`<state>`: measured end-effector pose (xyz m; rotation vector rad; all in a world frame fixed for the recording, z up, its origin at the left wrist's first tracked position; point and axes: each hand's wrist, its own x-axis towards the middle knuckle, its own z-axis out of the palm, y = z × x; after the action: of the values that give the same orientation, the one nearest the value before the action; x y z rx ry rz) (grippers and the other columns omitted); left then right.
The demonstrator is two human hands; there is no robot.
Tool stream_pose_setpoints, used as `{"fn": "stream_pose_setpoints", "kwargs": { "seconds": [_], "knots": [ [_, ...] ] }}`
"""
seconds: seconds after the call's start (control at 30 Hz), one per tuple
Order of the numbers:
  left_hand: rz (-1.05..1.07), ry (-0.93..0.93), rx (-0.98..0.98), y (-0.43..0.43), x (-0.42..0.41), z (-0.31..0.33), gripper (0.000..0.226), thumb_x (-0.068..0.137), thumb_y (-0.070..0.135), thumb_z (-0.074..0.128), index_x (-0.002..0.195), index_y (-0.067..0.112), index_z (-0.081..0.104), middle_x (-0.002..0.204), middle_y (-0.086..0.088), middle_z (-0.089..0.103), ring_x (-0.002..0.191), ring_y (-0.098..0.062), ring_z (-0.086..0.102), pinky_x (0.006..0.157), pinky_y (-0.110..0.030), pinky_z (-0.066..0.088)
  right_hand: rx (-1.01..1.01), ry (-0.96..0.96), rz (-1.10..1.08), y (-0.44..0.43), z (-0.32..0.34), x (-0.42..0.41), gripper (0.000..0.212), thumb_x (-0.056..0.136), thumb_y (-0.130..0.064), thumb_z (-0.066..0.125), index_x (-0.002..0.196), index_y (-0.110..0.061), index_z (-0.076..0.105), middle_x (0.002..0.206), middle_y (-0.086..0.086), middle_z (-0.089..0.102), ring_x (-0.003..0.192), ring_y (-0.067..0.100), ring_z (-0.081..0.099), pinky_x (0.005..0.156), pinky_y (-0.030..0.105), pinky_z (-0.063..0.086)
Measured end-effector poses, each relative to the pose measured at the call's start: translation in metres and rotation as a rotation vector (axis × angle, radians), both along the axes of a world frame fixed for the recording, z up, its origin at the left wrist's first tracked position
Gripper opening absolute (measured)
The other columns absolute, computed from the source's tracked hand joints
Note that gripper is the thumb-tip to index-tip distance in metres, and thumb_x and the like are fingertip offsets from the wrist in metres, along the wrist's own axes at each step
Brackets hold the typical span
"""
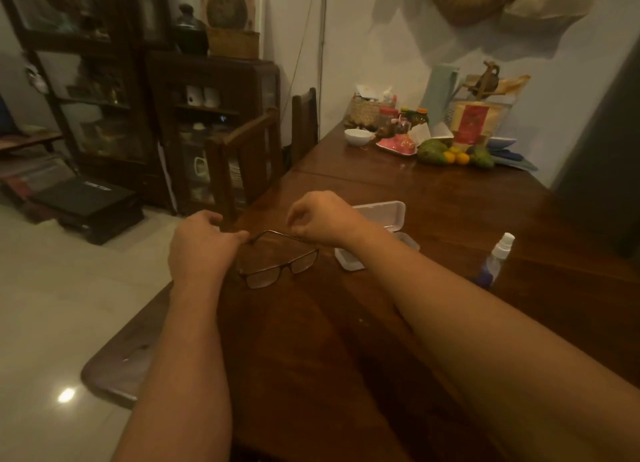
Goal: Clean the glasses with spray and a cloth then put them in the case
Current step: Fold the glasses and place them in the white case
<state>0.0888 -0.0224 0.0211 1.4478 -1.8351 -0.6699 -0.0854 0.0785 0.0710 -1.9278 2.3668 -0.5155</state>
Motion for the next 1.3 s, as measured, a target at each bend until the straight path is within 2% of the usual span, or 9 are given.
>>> {"fn": "stream_pose_setpoints", "kwargs": {
  "seconds": [0.13,0.37,0.6,0.77,0.9,1.0,1.1,1.2,1.3],
  "knots": [
    [-0.045,-0.036,0.062,-0.006,0.001,-0.006,0.059,0.064,0.044,0.086,0.117,0.026,0.067,0.119,-0.007,0.069,0.106,-0.032,0.066,0.088,-0.046,0.056,0.115,0.071,-0.08,-0.025,-0.011,0.013,0.044,0.089,-0.017,0.071,0.132,-0.016,0.063,0.136,0.007,0.061,0.122,0.026,0.059,0.096,0.032,0.049],
    [-0.068,-0.016,0.111,-0.019,0.004,-0.013,0.021,0.076,0.026,0.08,0.096,0.023,0.073,0.092,-0.006,0.072,0.087,-0.028,0.069,0.085,-0.044,0.059,0.12,0.024,-0.137,-0.024,-0.019,0.009,0.028,0.091,-0.01,0.069,0.119,-0.012,0.074,0.12,0.011,0.071,0.112,0.028,0.065,0.096,0.036,0.053],
    [-0.055,0.025,-0.008,-0.015,0.001,-0.012,0.026,0.079,0.018,0.079,0.104,0.019,0.076,0.088,-0.005,0.068,0.086,-0.025,0.068,0.076,-0.033,0.056,0.124,-0.299,-0.025,0.0,-0.02,0.014,0.018,0.088,-0.006,0.076,0.104,-0.014,0.079,0.097,0.006,0.076,0.083,0.009,0.067,0.064,0.009,0.05],
    [-0.086,0.028,-0.037,-0.009,-0.004,-0.01,0.019,0.079,0.018,0.08,0.096,0.022,0.075,0.08,0.003,0.062,0.074,-0.018,0.063,0.076,-0.037,0.06,0.144,-0.381,0.009,0.012,-0.018,0.02,0.019,0.088,-0.003,0.074,0.104,-0.011,0.079,0.098,0.009,0.077,0.087,0.012,0.068,0.082,0.026,0.055],
    [-0.109,0.028,-0.013,-0.008,-0.005,-0.01,0.018,0.08,0.019,0.081,0.097,0.021,0.076,0.076,0.006,0.061,0.069,-0.012,0.06,0.069,-0.033,0.058,0.151,-0.376,0.007,0.017,-0.019,0.022,0.019,0.089,-0.004,0.074,0.105,-0.013,0.08,0.101,0.007,0.077,0.096,0.016,0.07,0.086,0.028,0.055],
    [-0.181,0.02,0.039,-0.005,-0.006,-0.009,0.015,0.08,0.02,0.081,0.094,0.022,0.077,0.078,0.004,0.067,0.071,-0.012,0.064,0.063,-0.028,0.054,0.128,-0.378,-0.015,0.021,-0.022,0.022,0.016,0.091,-0.009,0.073,0.104,-0.015,0.079,0.099,0.005,0.077,0.091,0.013,0.069,0.074,0.019,0.053],
    [-0.299,-0.015,0.053,-0.003,-0.006,-0.008,0.012,0.081,0.019,0.08,0.092,0.022,0.078,0.089,-0.002,0.074,0.087,-0.019,0.068,0.083,-0.039,0.059,0.077,-0.378,-0.043,0.026,-0.025,0.024,0.013,0.09,-0.024,0.075,0.102,-0.022,0.079,0.1,0.0,0.076,0.088,0.007,0.069,0.067,0.017,0.05],
    [-0.385,-0.066,0.002,0.0,-0.008,-0.007,0.009,0.086,0.017,0.075,0.091,0.023,0.079,0.087,-0.002,0.074,0.088,-0.019,0.068,0.083,-0.036,0.056,0.09,-0.424,-0.035,0.031,-0.025,0.027,0.026,0.079,-0.035,0.085,0.102,-0.027,0.077,0.097,-0.009,0.076,0.085,0.002,0.07,0.071,0.021,0.057],
    [-0.42,-0.093,-0.009,0.001,-0.009,-0.006,0.014,0.088,0.015,0.073,0.085,0.027,0.079,0.083,0.0,0.073,0.084,-0.017,0.067,0.076,-0.033,0.054,0.081,-0.18,-0.044,0.035,-0.022,0.031,0.035,0.071,-0.047,0.085,0.101,-0.034,0.073,0.095,-0.016,0.073,0.088,0.002,0.067,0.083,0.033,0.056]
  ]
}}
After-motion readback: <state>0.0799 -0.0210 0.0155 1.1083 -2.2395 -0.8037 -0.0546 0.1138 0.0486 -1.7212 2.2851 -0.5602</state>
